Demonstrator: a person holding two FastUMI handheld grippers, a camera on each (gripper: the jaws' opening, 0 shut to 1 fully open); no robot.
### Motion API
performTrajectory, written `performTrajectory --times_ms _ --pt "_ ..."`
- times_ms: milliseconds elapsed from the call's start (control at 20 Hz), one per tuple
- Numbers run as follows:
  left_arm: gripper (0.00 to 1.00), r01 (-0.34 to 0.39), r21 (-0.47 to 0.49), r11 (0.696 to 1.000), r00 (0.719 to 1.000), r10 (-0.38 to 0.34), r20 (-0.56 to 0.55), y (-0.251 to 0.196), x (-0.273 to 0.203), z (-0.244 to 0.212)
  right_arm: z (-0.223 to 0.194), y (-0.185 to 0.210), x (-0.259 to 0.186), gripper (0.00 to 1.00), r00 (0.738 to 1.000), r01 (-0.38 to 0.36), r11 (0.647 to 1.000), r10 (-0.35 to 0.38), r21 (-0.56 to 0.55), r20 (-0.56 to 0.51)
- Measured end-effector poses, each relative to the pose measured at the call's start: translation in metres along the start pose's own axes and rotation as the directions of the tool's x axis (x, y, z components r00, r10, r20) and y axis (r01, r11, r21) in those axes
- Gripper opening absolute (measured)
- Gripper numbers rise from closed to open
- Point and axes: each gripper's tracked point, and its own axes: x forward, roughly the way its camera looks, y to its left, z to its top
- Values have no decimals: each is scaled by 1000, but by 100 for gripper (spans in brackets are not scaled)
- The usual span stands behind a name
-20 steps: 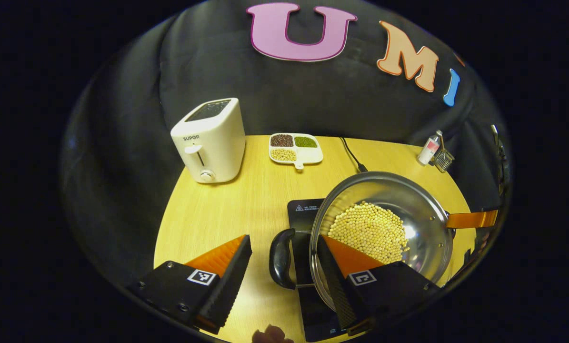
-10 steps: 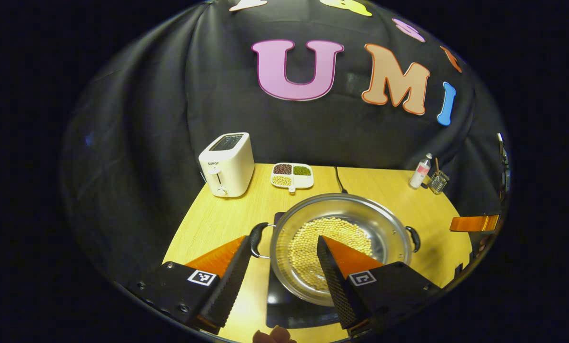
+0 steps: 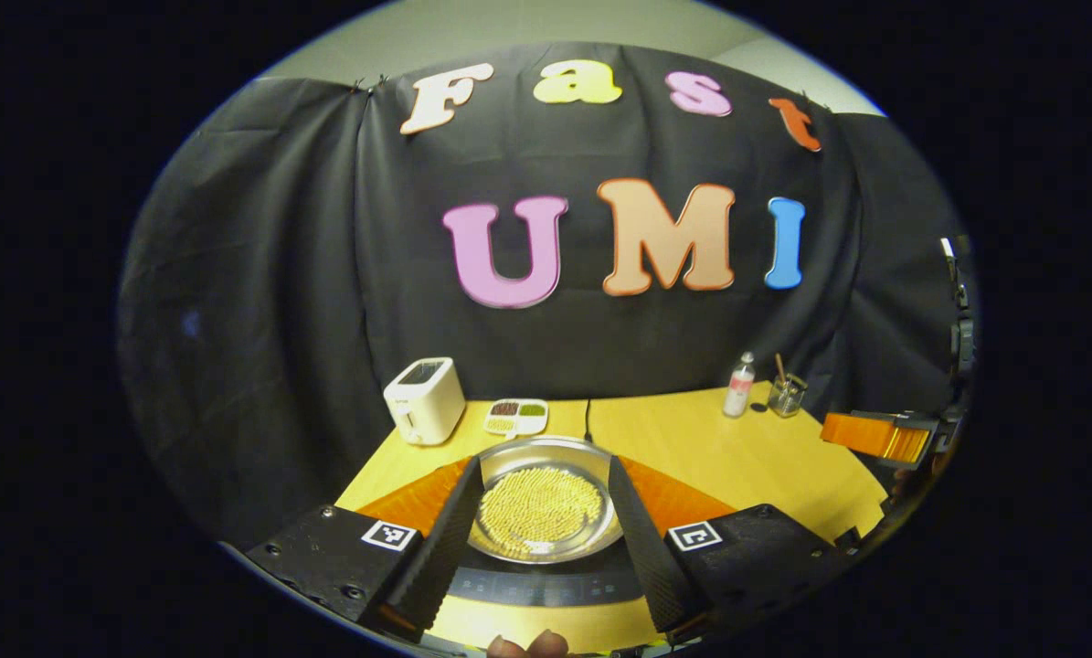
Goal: First push the handle of the pot to place it horizontally, then grasp the pot with both hands and set it on the induction cooktop.
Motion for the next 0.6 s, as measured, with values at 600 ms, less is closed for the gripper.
performTrajectory --times_ms 600 --pt "97 76 40 996 950 -85 302 -58 -65 97 96 2 -110 91 929 137 977 -69 -165 363"
